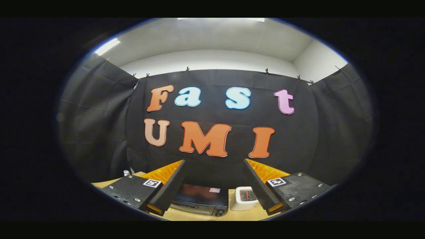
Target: Open the toaster oven, put the food inside, and close the toaster oven door.
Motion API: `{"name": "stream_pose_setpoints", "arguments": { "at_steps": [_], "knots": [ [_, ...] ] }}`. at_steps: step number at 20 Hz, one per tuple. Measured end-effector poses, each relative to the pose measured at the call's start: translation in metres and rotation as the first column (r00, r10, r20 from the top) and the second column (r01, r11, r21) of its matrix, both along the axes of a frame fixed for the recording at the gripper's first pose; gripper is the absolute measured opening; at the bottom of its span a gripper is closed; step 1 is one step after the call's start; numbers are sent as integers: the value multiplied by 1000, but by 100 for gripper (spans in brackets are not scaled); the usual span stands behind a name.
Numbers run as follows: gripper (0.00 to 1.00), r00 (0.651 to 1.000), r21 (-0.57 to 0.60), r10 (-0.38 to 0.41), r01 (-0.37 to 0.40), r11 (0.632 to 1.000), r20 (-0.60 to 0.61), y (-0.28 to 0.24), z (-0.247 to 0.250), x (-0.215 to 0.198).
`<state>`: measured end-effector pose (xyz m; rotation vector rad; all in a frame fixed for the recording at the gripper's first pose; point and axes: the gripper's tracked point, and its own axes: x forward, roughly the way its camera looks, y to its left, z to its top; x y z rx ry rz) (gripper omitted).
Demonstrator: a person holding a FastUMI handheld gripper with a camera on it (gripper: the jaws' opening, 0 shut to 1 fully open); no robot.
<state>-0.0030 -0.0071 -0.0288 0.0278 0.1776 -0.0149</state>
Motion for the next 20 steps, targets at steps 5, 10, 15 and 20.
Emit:
{"name": "stream_pose_setpoints", "arguments": {
  "at_steps": [5,10,15,20],
  "knots": [
    [100,1000,6,-19,19,1000,-7,-9,-3,1],
    [100,1000,-4,-24,24,1000,-6,-18,-3,2],
    [100,999,-1,-31,31,1000,-8,-19,-5,3],
    [100,999,-8,-32,32,999,-6,-20,-9,2]
  ]
}}
